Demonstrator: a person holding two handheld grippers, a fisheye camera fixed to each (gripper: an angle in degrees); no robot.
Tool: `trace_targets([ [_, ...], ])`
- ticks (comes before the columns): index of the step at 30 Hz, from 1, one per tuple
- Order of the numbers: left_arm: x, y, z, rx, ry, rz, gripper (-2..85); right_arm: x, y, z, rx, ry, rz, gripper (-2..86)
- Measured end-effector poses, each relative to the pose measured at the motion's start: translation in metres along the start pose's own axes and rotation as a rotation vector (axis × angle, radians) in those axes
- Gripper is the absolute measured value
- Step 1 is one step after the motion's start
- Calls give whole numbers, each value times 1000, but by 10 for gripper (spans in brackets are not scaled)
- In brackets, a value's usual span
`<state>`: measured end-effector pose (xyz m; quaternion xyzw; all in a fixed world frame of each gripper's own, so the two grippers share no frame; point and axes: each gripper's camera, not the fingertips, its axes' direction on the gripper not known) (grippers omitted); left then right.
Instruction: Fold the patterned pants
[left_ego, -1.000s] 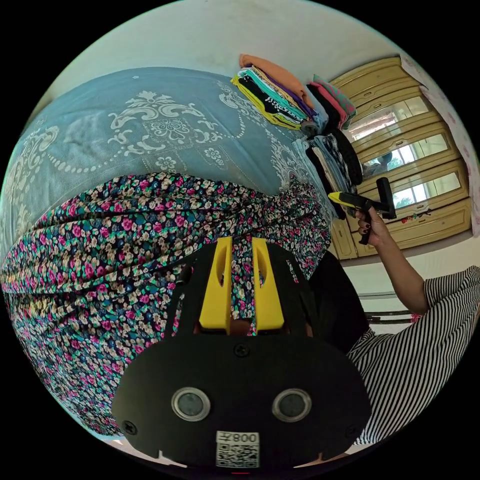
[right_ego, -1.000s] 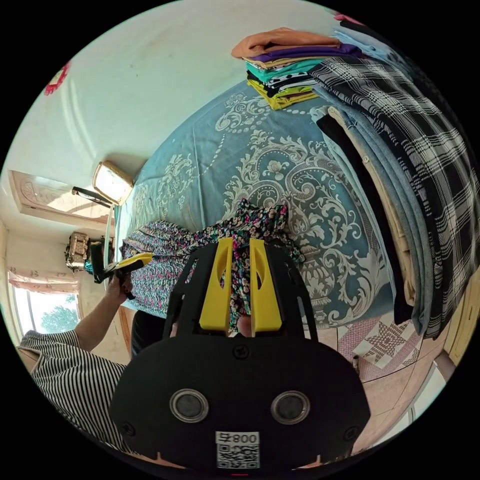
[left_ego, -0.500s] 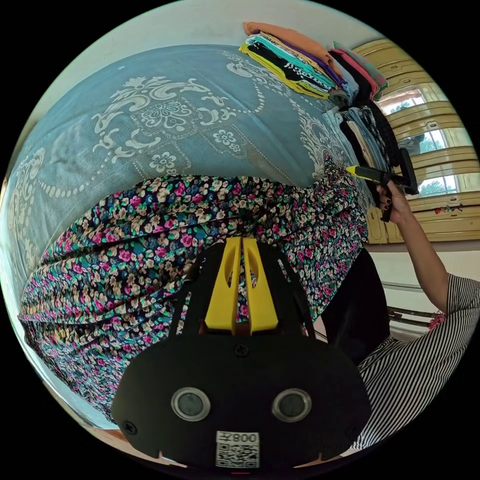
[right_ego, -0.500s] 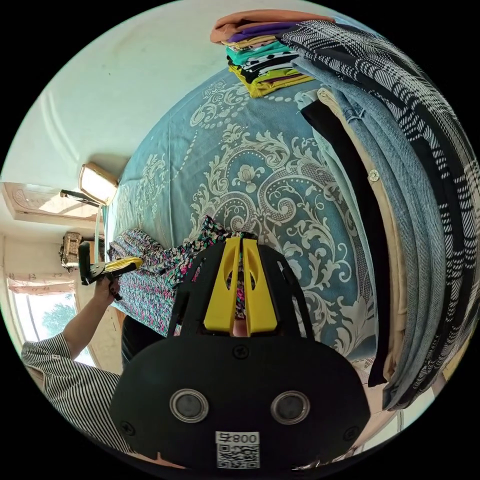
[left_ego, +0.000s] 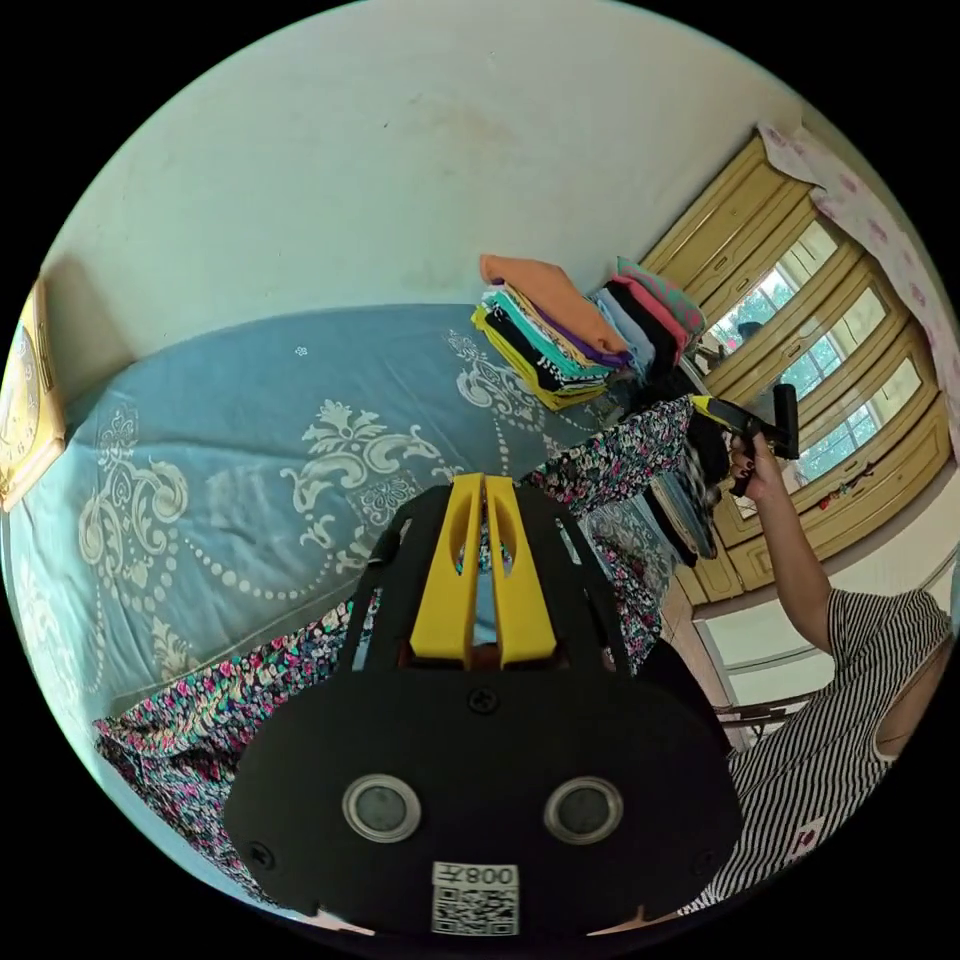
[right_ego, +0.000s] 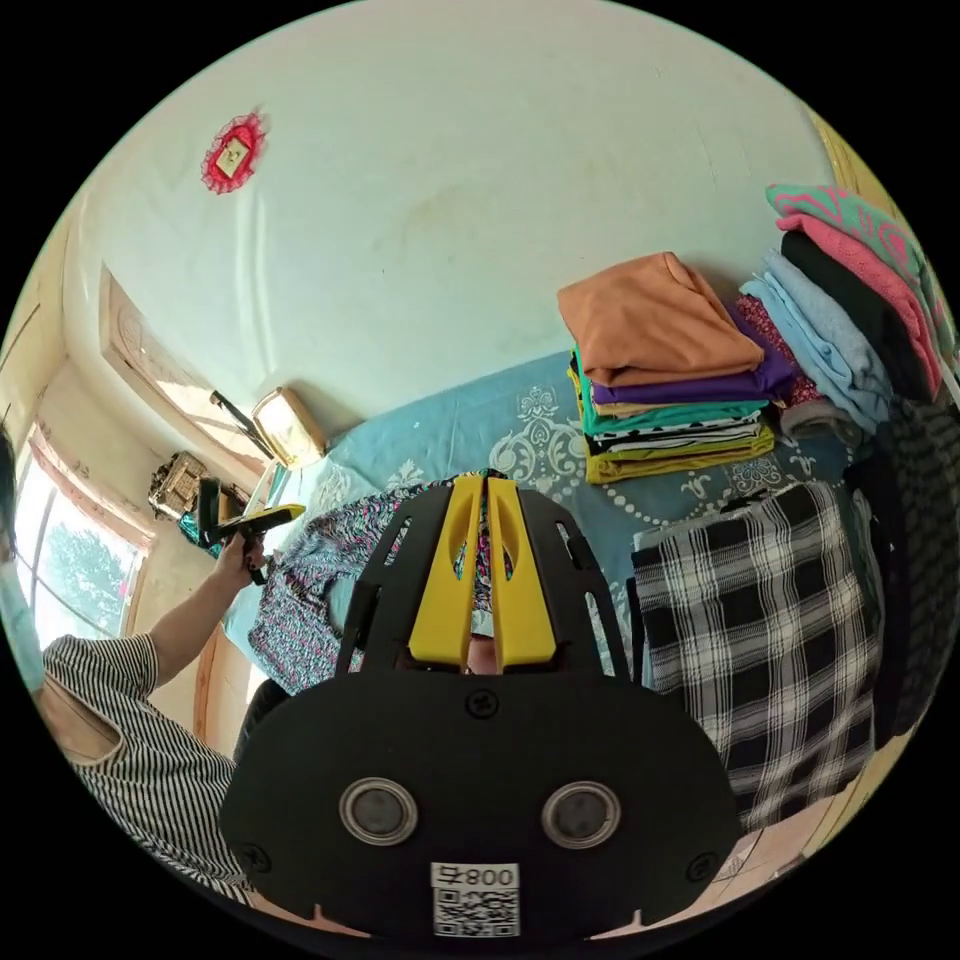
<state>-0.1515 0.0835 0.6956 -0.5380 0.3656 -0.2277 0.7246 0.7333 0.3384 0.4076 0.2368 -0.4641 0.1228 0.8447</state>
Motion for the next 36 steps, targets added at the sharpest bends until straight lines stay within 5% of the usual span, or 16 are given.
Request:
trace_targets([
  [7, 1, -35, 25, -39, -21, -22, 66, 23, -16, 5, -122, 119, 86, 41],
  [14, 39, 72, 90, -469, 99, 60, 71, 18, 136, 31, -520, 214, 28, 59],
  [22, 59, 66, 121, -564, 2, 94, 53, 28, 159, 30, -564, 273, 92, 52],
  [27, 63, 60, 120, -572, -41, 90, 12, 36, 162, 13, -530, 247, 149, 14],
  [36, 62, 45, 50, -306, -32, 46, 3, 31, 146, -91, -319, 314, 140, 2],
])
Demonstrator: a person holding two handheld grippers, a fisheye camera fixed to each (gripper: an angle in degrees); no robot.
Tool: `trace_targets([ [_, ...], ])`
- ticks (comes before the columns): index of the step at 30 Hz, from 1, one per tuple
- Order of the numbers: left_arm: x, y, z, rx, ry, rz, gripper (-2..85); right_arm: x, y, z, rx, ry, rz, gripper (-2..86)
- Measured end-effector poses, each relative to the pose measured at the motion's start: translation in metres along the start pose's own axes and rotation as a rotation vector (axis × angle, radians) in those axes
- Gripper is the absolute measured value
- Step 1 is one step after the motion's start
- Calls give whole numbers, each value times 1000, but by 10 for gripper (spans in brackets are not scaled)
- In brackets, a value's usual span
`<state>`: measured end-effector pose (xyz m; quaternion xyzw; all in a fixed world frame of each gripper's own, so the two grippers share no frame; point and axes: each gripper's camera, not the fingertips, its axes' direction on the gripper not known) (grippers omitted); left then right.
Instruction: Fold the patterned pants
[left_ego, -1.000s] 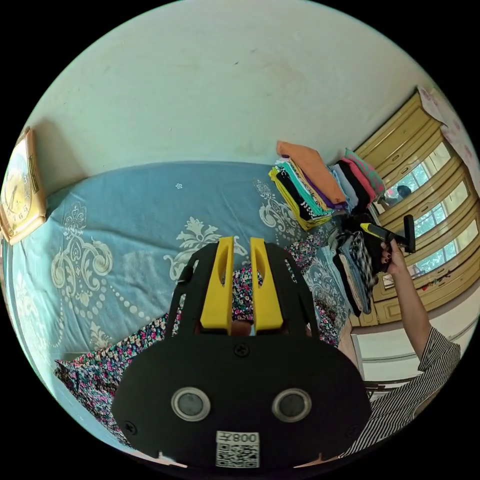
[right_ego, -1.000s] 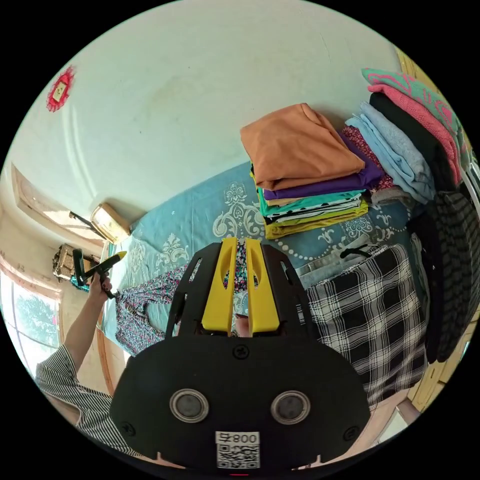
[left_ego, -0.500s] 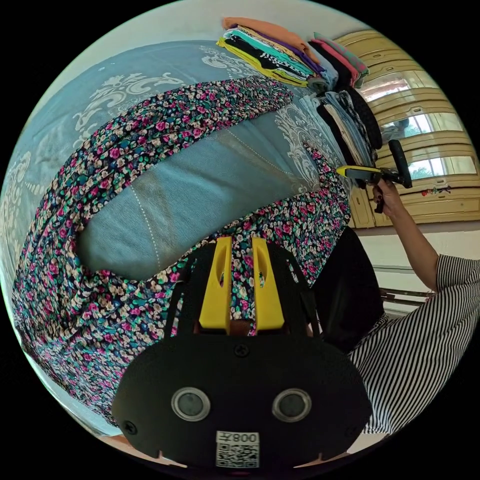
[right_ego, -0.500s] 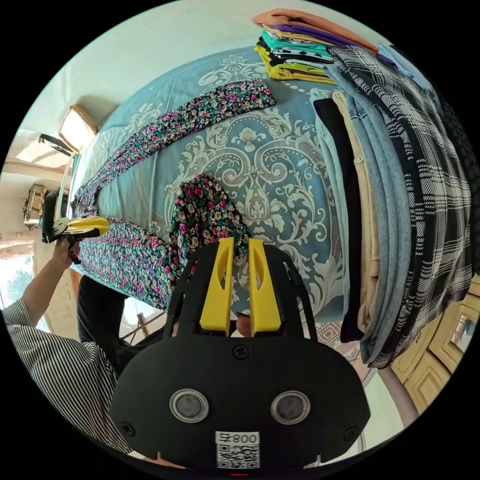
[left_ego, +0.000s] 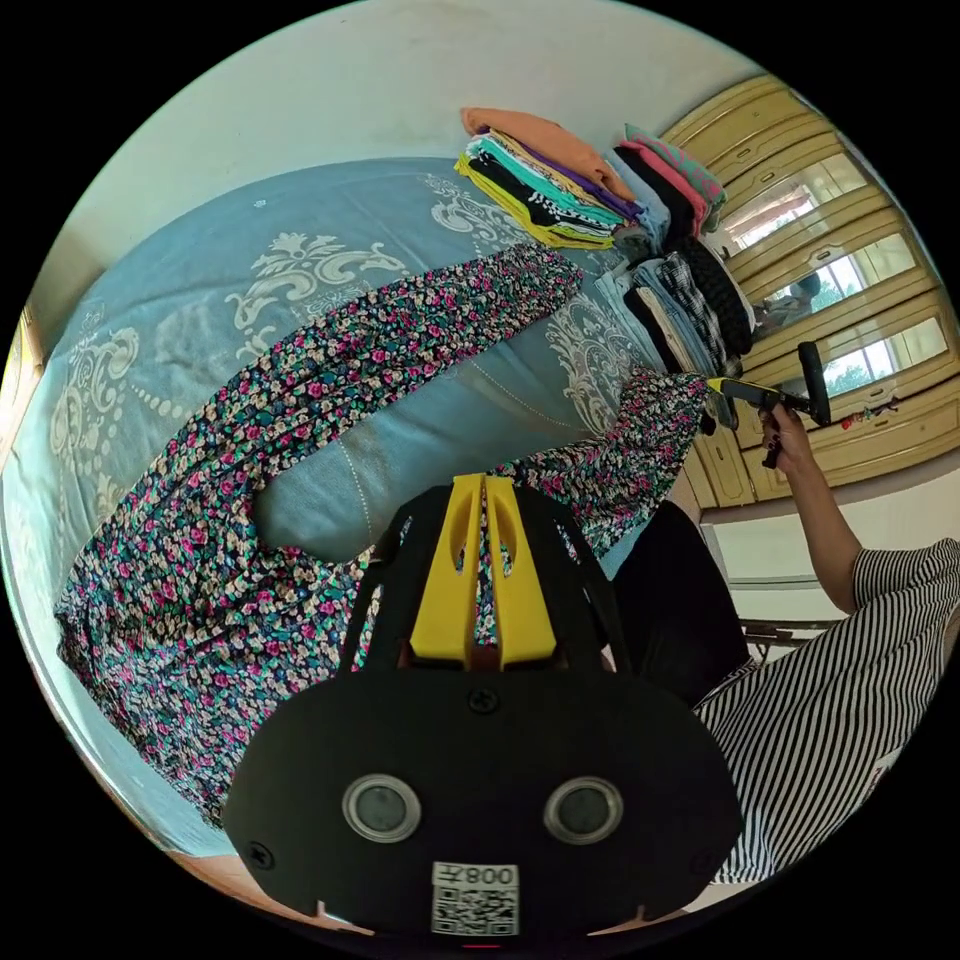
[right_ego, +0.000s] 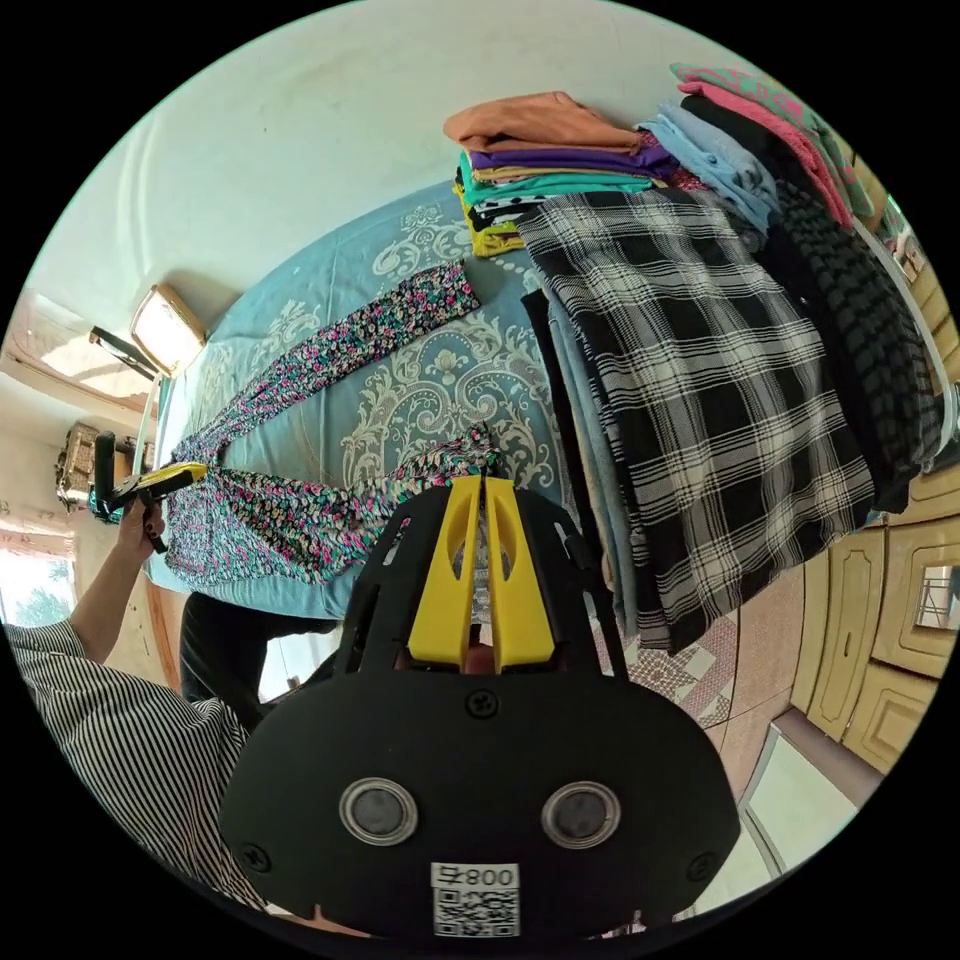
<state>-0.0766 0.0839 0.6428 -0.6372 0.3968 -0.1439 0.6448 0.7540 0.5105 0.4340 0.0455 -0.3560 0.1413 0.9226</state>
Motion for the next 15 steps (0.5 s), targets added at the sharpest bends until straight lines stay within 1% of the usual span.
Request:
trace_targets([
  [1, -2, 3, -6, 31, -4, -16, 3, 5, 4, -7, 11, 5, 3, 2],
  [3, -5, 7, -7, 38, -8, -41, 5, 12, 11, -7, -11, 14, 17, 2],
  [7, -19, 15, 20, -68, 4, -121, 13, 33, 27, 31, -168, 55, 97, 4],
  [8, -22, 19, 22, -73, 11, -147, 17, 39, 33, 39, -200, 36, 132, 5],
  [10, -23, 24, 21, -55, 47, -149, 23, 45, 41, 40, -192, 10, 166, 8],
  [15, -21, 34, 15, -52, 23, -115, 38, 44, 43, 20, -112, 46, 163, 22],
])
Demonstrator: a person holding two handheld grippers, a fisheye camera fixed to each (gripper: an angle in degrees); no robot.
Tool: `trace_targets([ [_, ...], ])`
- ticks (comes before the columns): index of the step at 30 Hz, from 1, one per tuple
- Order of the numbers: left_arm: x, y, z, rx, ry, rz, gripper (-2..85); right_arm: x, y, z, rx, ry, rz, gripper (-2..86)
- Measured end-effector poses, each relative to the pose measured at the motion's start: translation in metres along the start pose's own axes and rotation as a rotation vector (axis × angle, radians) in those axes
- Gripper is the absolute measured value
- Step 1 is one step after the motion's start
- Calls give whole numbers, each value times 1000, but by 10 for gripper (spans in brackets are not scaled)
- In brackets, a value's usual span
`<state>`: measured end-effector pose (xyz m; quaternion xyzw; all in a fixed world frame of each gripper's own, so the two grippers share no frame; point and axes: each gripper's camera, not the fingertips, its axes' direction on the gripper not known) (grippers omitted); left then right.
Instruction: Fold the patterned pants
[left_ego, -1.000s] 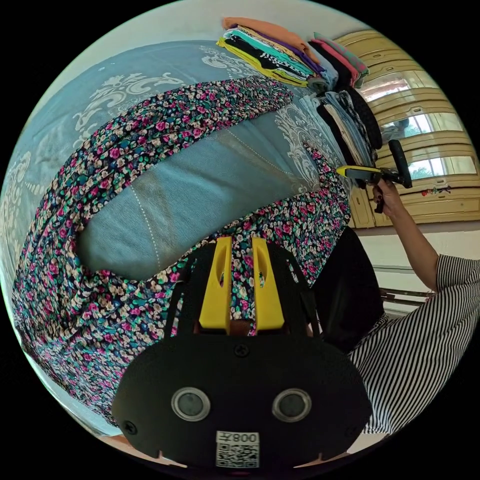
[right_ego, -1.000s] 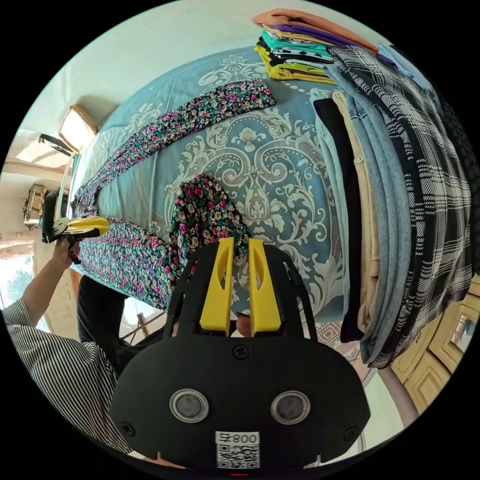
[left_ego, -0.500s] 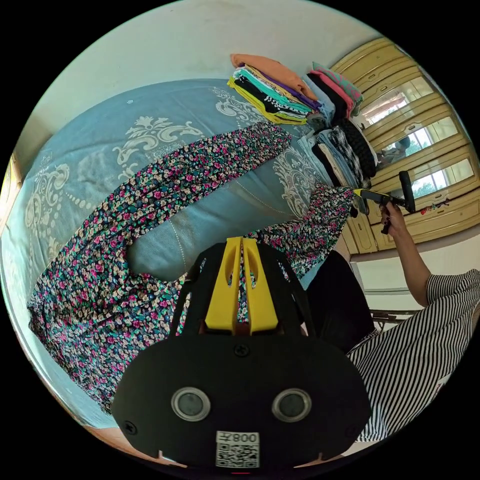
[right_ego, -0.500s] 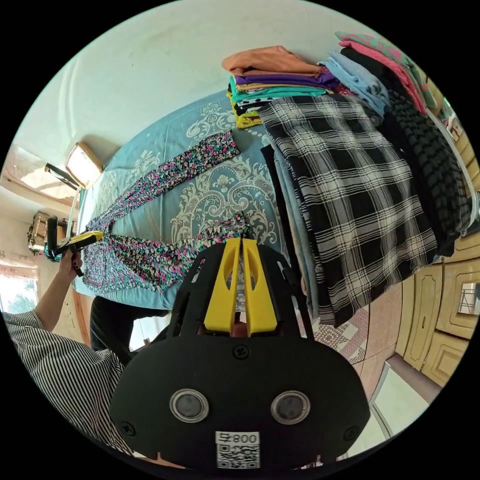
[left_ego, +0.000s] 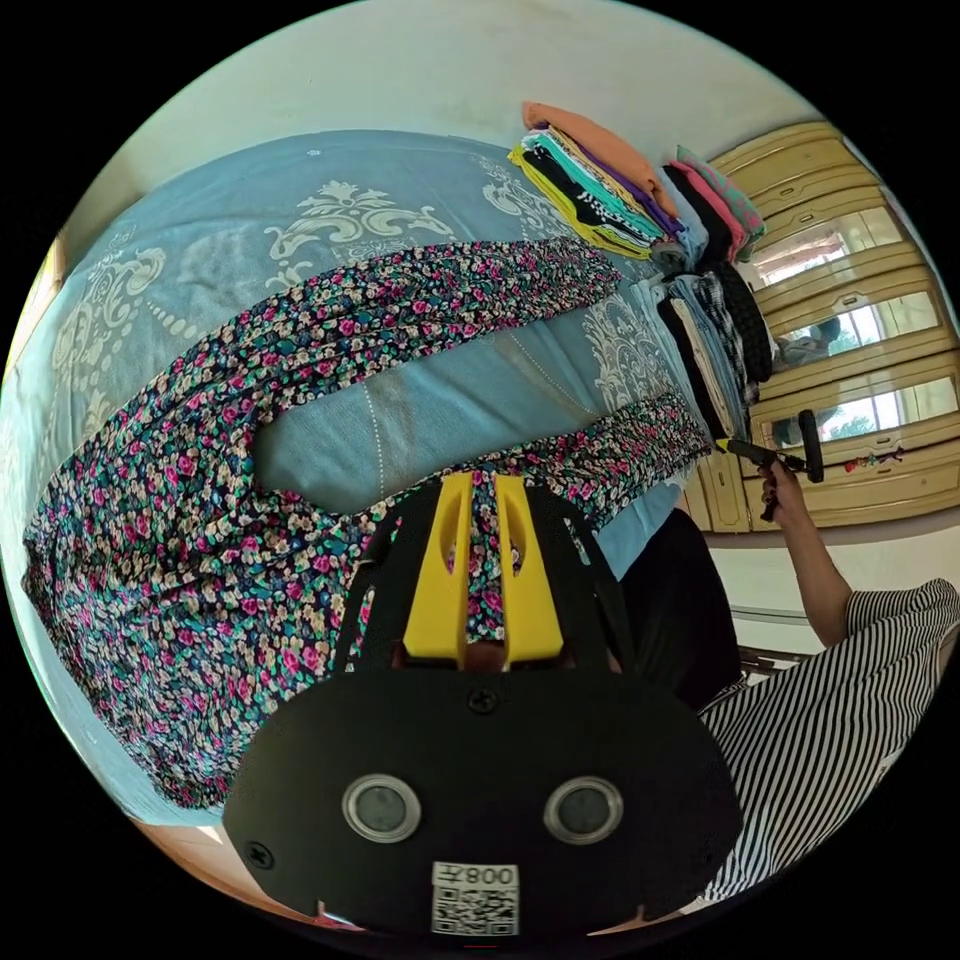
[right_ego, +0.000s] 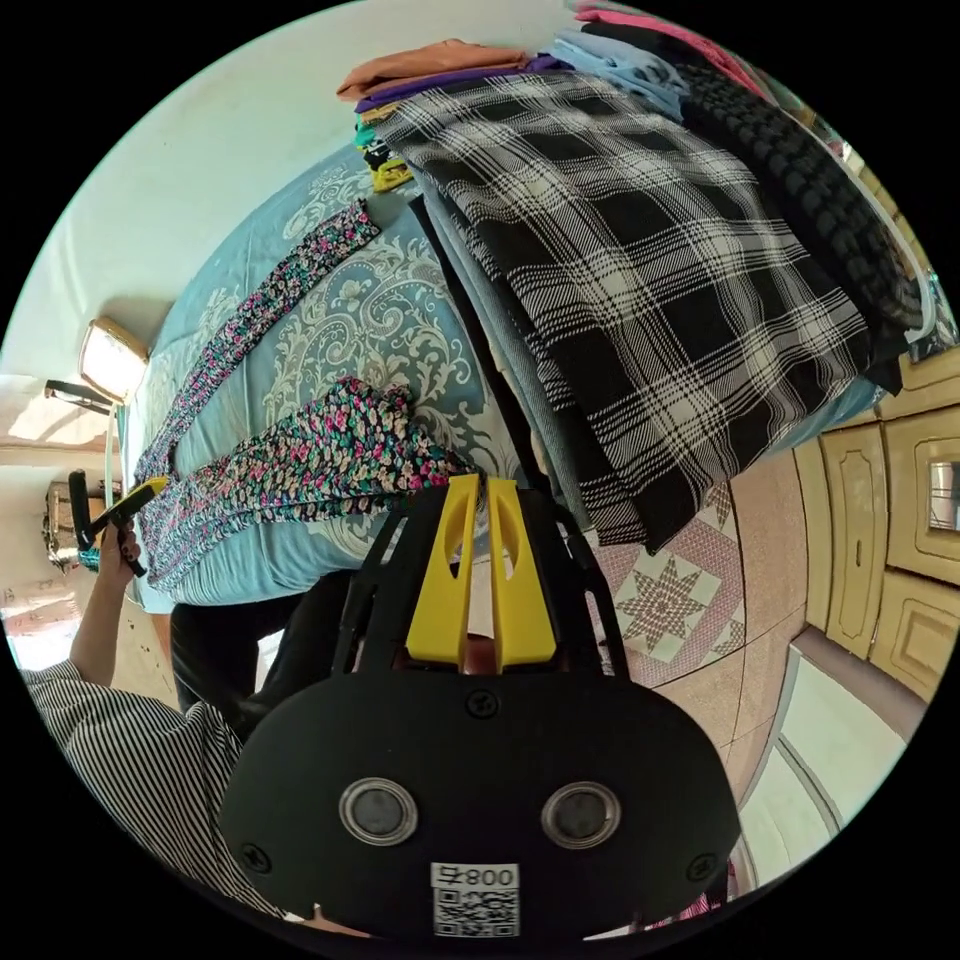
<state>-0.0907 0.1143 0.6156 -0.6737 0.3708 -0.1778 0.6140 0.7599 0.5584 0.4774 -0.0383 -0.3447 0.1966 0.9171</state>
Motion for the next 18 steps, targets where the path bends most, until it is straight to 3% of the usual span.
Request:
trace_targets([
  [5, -6, 9, 1, -4, -10, -19, 51, -28, -22, -13, 77, -50, -108, 53],
  [13, -21, 21, 17, -83, -67, -74, 49, -59, -65, 48, -104, 15, -189, 45],
  [18, -24, 28, 25, -116, -117, -78, 12, -55, -64, 44, -77, -17, -154, 16],
])
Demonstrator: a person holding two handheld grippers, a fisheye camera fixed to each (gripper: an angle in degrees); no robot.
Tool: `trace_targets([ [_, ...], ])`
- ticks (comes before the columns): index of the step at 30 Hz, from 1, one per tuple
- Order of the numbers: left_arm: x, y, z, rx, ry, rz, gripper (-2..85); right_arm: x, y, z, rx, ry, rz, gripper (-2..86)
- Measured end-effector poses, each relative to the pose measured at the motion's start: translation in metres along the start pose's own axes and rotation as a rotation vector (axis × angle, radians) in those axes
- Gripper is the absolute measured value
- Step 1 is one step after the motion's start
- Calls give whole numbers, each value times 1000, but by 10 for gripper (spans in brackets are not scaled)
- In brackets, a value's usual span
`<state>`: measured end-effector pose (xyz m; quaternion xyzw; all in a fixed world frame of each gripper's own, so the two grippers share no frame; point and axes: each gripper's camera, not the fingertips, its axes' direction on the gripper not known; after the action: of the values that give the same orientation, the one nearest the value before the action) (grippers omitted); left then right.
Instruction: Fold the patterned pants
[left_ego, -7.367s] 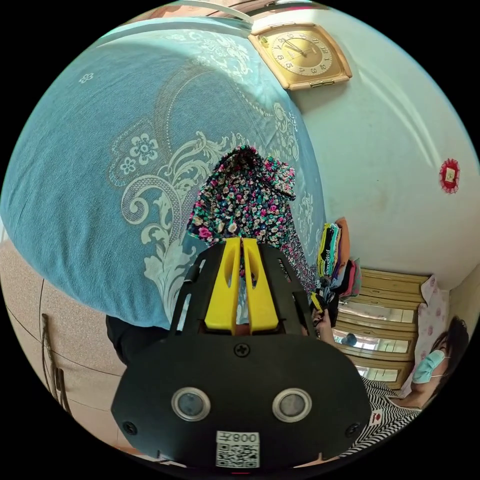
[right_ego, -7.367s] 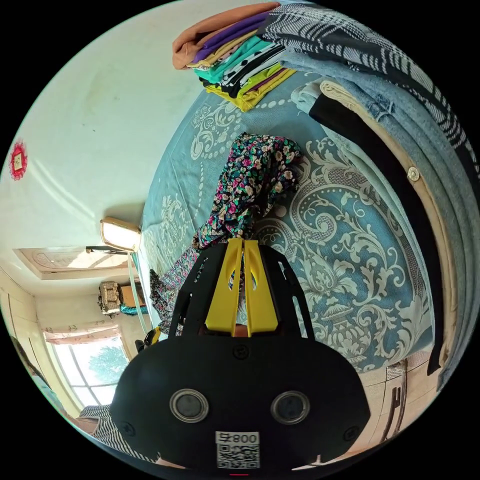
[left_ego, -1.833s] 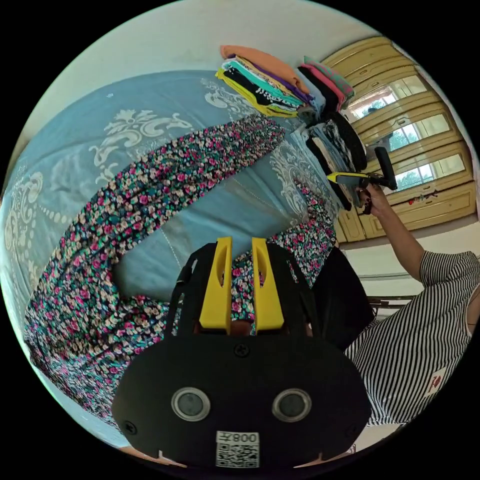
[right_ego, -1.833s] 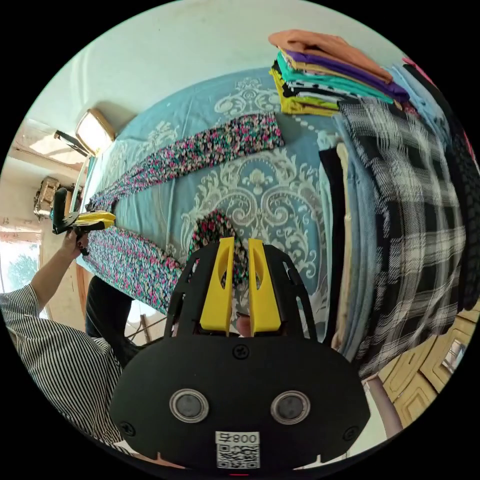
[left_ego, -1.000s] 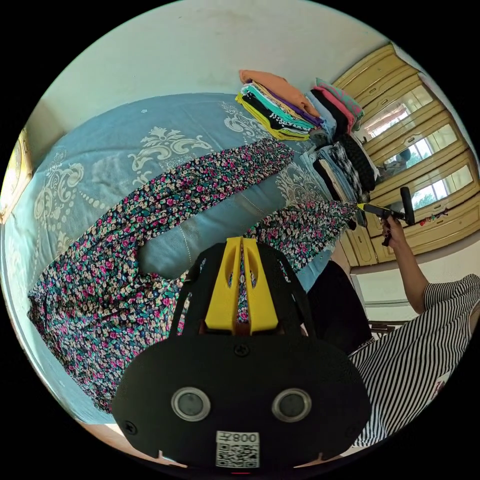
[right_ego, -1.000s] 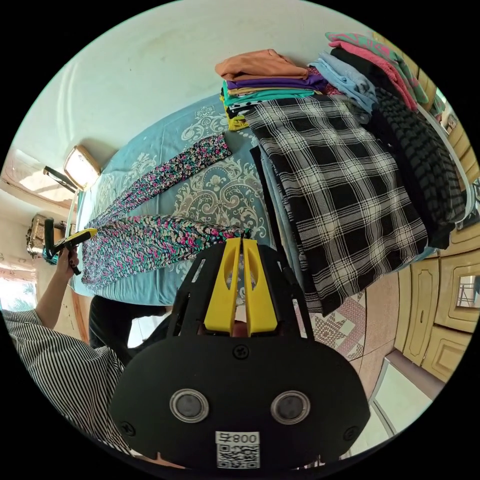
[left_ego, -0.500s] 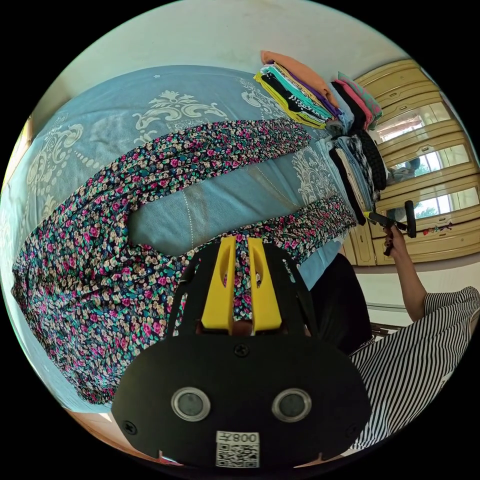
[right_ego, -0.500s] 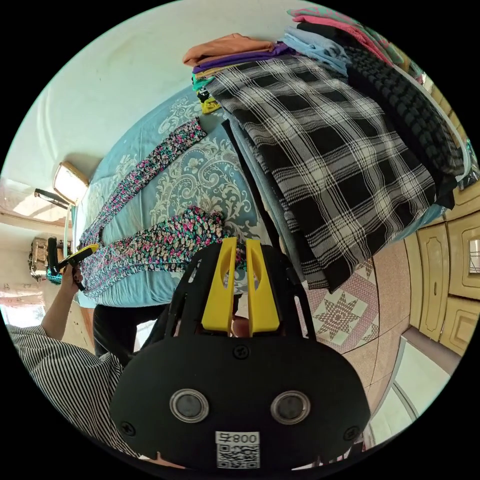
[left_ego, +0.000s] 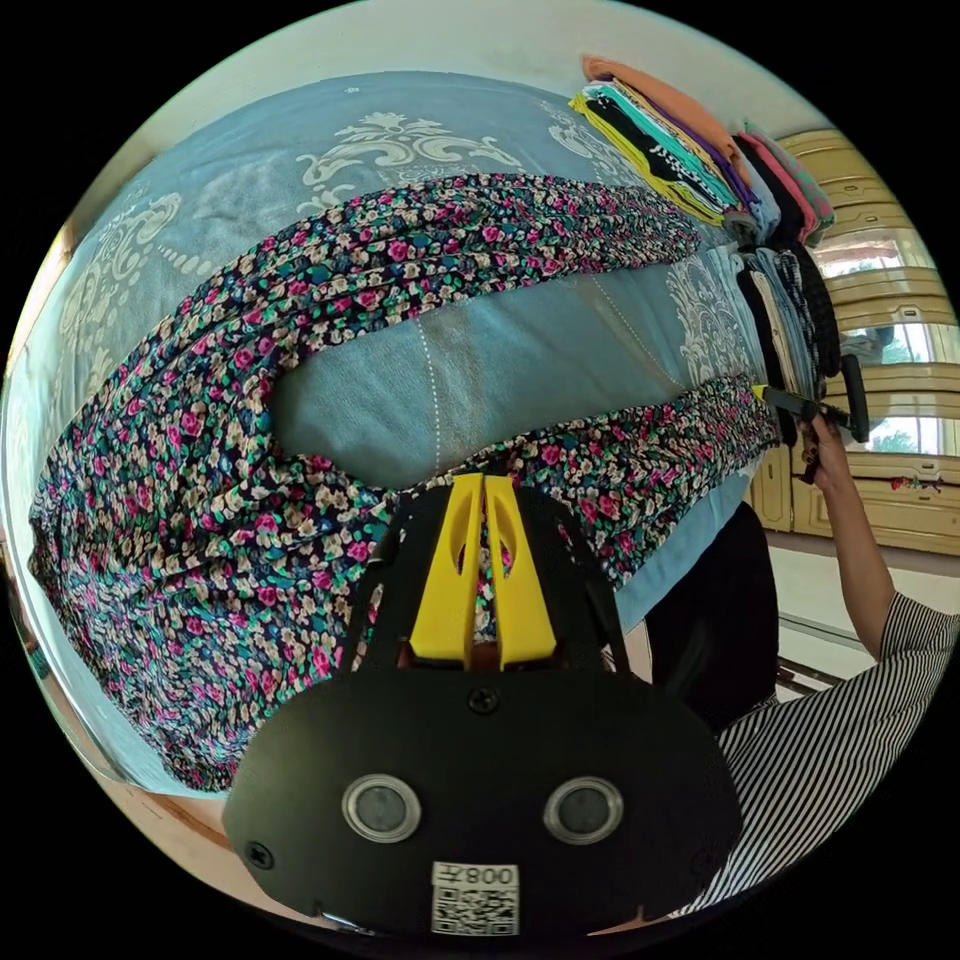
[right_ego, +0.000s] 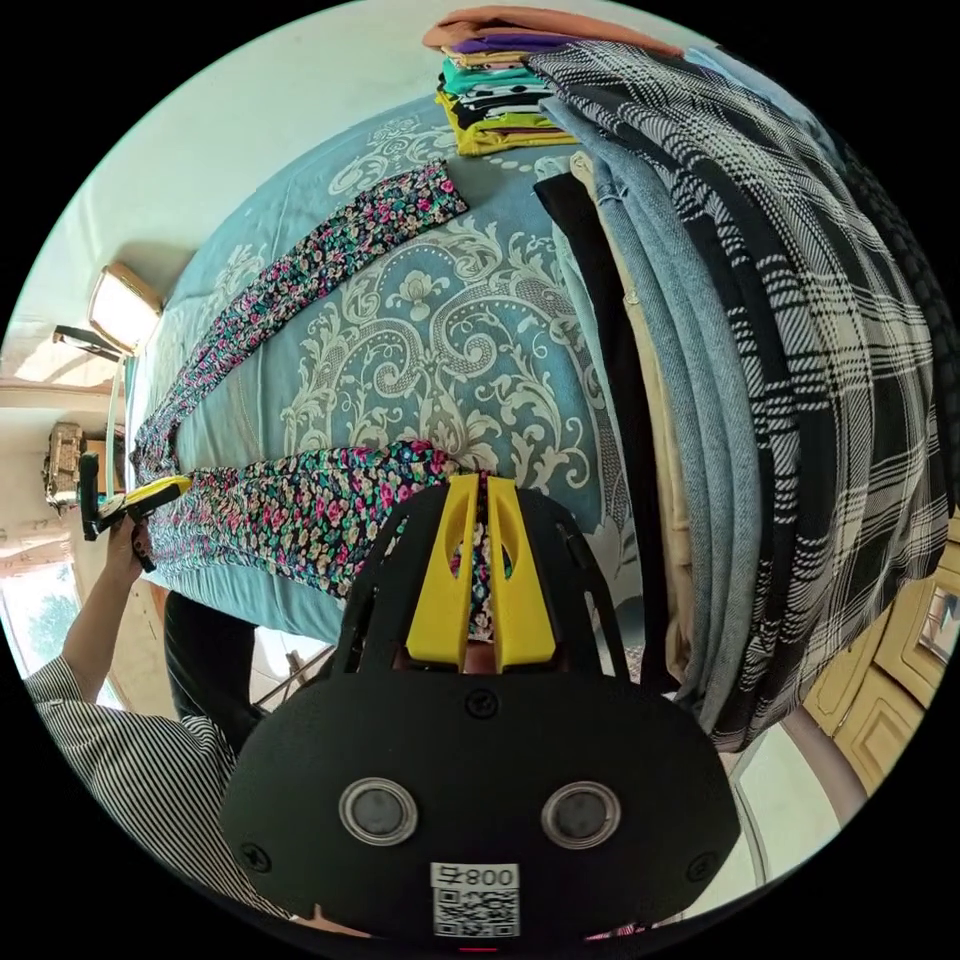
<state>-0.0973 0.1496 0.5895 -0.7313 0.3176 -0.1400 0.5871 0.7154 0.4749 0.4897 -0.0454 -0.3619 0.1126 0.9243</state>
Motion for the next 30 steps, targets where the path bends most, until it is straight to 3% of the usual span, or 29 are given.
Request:
trace_targets([
  [11, -9, 14, -46, 249, 34, -5, 6, -15, -34, -87, 277, 27, -43, 4],
  [17, -20, 32, -42, 250, 46, -38, 30, -22, -93, -50, 69, 150, -51, 4],
  [21, -25, 47, -26, 153, 31, -31, 51, -32, -89, -43, 96, 117, -80, 12],
  [25, -27, 54, 1, 7, -89, -12, 43, -71, -60, -22, 70, -1, -253, 30],
  [30, -30, 54, -13, 100, -114, -33, 20, -116, -31, 25, -65, 98, -449, 51],
])
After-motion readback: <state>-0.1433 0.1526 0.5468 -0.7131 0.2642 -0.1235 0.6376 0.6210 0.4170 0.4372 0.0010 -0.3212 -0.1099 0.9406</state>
